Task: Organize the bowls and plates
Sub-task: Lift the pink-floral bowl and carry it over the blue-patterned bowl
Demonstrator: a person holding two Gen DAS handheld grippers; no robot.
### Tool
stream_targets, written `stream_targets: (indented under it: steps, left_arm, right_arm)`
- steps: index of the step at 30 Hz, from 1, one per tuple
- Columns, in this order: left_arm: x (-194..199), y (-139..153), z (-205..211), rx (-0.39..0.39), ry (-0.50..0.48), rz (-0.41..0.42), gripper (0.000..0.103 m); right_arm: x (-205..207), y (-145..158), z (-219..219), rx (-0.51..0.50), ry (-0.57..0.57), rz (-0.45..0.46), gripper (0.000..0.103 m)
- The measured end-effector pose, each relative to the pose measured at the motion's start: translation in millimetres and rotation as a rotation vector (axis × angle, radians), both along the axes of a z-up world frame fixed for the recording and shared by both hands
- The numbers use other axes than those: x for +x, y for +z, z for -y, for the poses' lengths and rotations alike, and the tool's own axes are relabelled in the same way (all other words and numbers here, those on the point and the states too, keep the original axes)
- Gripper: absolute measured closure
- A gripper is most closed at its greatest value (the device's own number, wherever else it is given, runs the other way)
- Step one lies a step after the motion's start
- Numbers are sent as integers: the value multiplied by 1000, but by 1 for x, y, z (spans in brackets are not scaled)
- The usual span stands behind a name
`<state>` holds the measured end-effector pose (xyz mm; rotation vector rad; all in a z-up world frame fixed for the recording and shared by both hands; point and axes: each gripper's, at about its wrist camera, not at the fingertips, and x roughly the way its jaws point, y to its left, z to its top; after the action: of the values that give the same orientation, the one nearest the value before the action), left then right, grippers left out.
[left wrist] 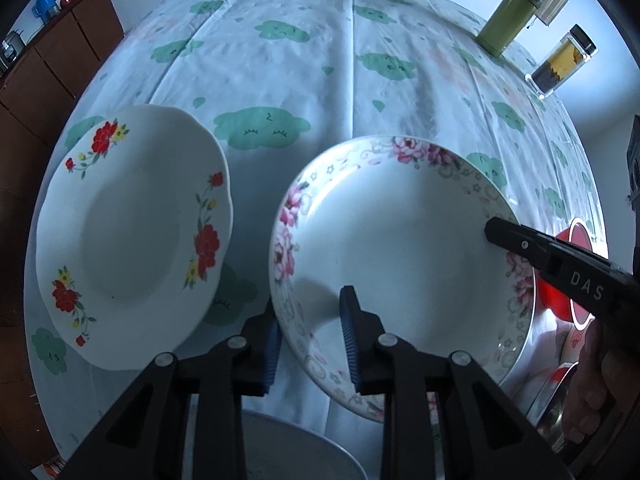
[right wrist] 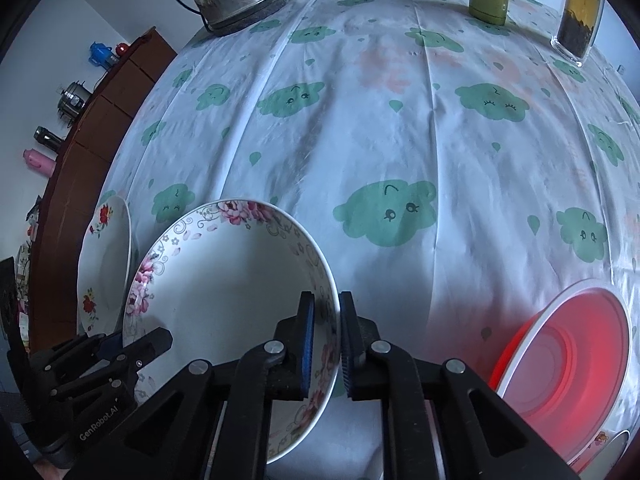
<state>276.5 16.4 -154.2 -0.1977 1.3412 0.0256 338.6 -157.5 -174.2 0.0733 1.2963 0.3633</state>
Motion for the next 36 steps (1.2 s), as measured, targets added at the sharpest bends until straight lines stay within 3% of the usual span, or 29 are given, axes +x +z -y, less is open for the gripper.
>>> stream_targets:
  steps: [36]
  left_arm:
    - [-32,28,-3,9,-10,63,77]
  right_arm:
    - [-43,33,-5,-9,26,96,91]
